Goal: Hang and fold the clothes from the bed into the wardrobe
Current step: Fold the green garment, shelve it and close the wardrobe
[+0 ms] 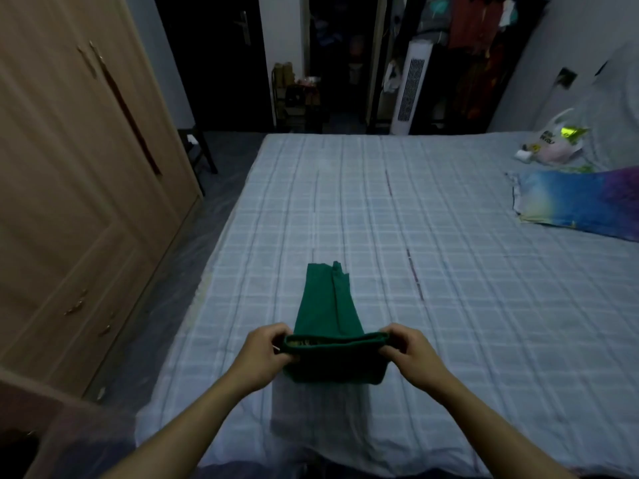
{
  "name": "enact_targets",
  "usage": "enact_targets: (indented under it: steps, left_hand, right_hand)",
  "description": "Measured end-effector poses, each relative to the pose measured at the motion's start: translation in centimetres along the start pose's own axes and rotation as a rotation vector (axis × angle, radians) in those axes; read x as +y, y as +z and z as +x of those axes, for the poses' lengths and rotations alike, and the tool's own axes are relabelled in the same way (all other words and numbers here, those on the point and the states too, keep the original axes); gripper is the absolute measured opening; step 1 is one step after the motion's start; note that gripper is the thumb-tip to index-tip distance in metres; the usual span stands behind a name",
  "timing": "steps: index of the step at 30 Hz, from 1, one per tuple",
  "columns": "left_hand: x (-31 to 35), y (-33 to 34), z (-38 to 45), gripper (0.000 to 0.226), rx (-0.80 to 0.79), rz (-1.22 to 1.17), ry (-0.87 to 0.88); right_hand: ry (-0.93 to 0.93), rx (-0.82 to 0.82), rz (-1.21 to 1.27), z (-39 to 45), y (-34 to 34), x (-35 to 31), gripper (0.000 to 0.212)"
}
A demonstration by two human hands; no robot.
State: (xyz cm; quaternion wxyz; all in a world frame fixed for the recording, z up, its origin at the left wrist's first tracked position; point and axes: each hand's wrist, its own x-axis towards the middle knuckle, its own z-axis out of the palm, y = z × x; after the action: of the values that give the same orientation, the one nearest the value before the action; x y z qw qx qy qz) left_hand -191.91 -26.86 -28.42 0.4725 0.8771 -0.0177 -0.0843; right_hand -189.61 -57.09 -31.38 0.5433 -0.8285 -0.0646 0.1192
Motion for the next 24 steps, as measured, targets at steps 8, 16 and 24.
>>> enact_targets:
  steps: [8, 16, 24]
  left_hand:
    - [-0.8, 0.6, -0.5, 0.02, -0.04, 0.021, 0.006]
    - [-1.5, -1.1, 6.2, 0.021, -0.014, -0.06, -0.008]
    - [-3.0, -3.4, 17.0, 0.021, -0.008, -0.137, -0.027]
  right_hand:
    - [0.047, 0.072, 0.024, -1.3, 1.0, 0.5, 0.022]
    - [0.078, 0.128, 0.019, 4.8, 0.5, -0.8, 0.018]
    - [0.142, 0.252, -0.026, 15.1, 0.1, -1.8, 0.016]
